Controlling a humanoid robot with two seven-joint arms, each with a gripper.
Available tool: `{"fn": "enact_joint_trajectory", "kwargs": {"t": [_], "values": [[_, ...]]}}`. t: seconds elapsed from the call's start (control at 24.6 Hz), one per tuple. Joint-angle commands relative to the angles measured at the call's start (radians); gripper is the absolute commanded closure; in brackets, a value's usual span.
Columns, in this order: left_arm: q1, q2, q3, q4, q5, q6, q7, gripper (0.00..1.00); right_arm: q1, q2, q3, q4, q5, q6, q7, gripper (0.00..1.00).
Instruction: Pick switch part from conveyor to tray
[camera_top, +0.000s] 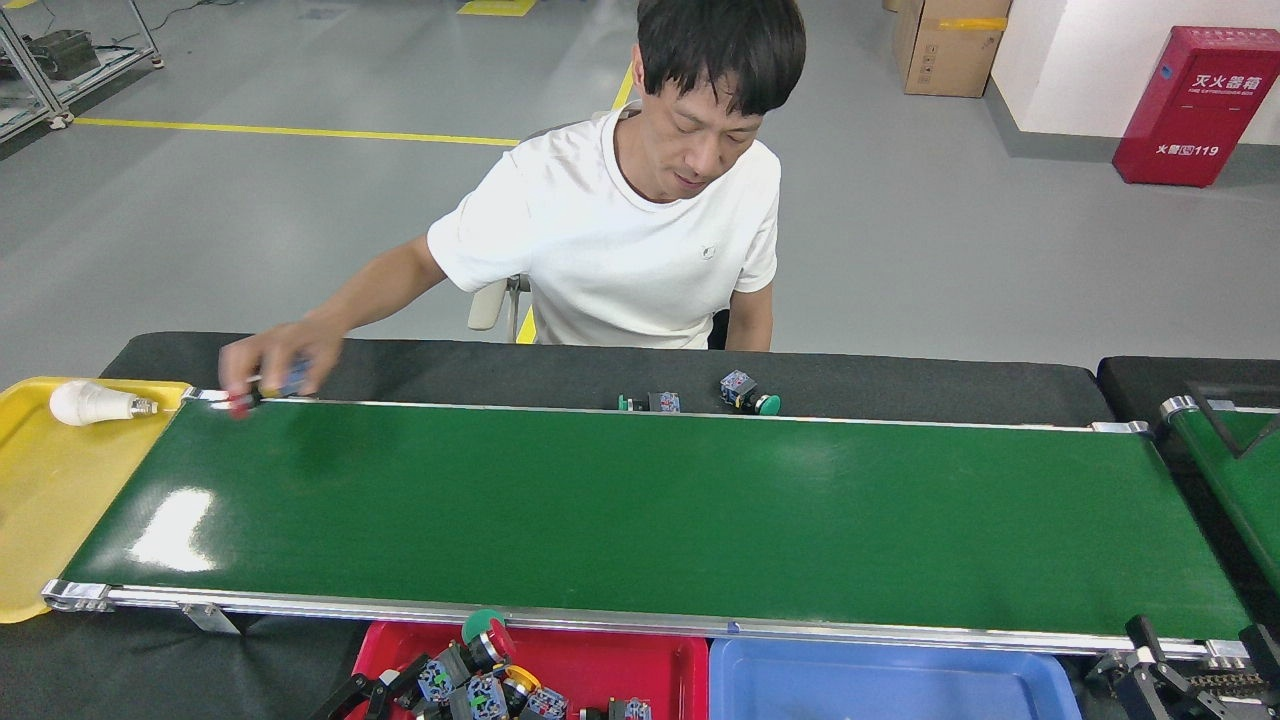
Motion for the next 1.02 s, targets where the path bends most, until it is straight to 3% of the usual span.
{"fn": "enact_joint_trajectory", "kwargs": {"t": [0.0,0.45,0.61,0.73,0.98], "values": [[0.01,-0.001,0.019,-0.014,0.006,0.0,0.01,0.0,0.0,0.0,-0.01,-0.014,0.001,-0.002,0.001,0.02],[0.062,-0.009,0.191,-0.042,0.164,0.006,-0.016,0.0,0.001,0.009,-0.01,-0.014,-0.001,-0.002,0.001,0.02],[0.033,-0.096,0.312,-0.022,0.25,0.012,-0.166,0.0,0.001,0.011,-0.01,-0.014,0.001,0.003,0.001,0.02],[-0.049,-0.156,0.378,0.027,0.256,0.037,-0.253,0.0,0.0,0.015,-0.01,-0.014,-0.001,0.006,0.001,0.01],[-0.075,-0.167,0.375,0.055,0.259,0.132,-0.27,0.0,-0.006,0.031,-0.01,-0.014,0.001,0.003,0.001,0.01]]}}
